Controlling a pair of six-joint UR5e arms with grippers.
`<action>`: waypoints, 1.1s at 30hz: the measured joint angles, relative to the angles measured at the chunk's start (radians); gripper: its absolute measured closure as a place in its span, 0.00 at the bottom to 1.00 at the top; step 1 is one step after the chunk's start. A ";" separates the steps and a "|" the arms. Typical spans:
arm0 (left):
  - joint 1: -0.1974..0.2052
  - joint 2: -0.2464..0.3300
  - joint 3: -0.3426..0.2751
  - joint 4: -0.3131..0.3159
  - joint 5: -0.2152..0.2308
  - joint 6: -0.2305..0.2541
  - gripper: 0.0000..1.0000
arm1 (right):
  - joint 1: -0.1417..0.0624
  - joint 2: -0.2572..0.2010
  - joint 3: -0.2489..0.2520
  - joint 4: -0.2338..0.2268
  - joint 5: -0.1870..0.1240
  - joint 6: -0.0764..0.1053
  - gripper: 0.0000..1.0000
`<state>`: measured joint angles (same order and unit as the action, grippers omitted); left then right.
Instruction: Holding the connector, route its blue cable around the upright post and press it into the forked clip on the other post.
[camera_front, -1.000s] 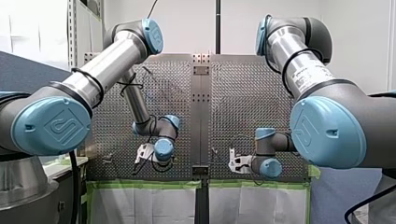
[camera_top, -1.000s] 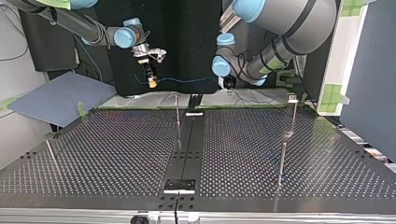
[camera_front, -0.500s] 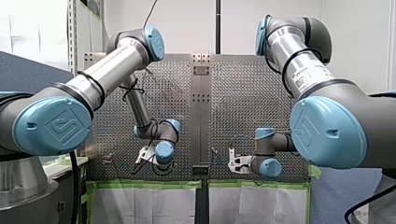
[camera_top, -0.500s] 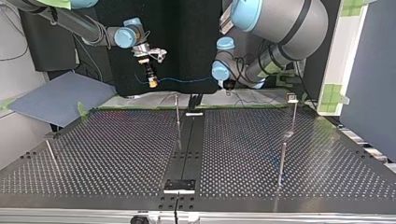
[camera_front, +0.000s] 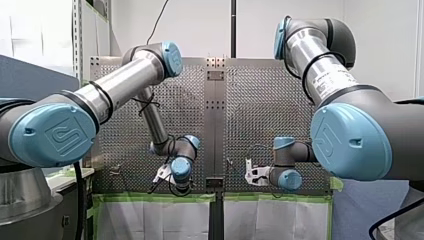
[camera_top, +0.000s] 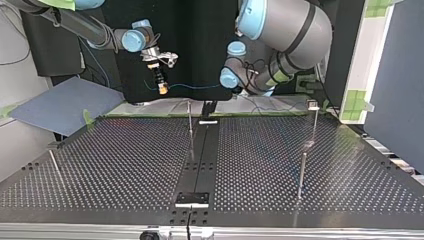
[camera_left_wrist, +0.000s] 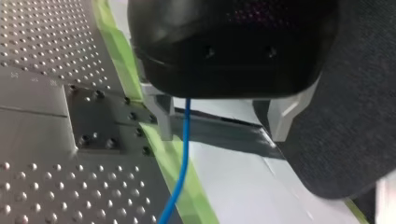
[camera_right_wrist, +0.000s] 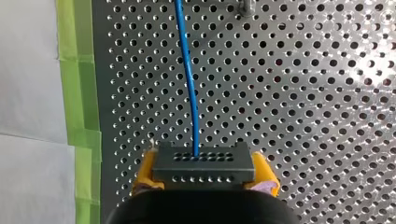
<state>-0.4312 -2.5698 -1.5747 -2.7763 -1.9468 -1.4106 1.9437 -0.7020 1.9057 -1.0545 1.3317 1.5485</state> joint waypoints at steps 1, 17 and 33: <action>-0.001 -0.002 0.005 0.001 0.007 -0.007 0.00 | 0.000 0.000 -0.001 0.001 0.000 -0.001 1.00; -0.002 -0.005 0.015 0.032 0.135 -0.135 0.00 | -0.002 0.000 -0.012 0.008 0.007 -0.017 1.00; -0.014 0.038 -0.020 0.049 0.286 -0.286 0.00 | -0.003 0.000 -0.022 0.013 0.022 -0.017 1.00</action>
<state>-0.4448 -2.5313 -1.5945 -2.7275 -1.6606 -1.6965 1.9410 -0.7020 1.8841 -1.0417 1.3537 1.5312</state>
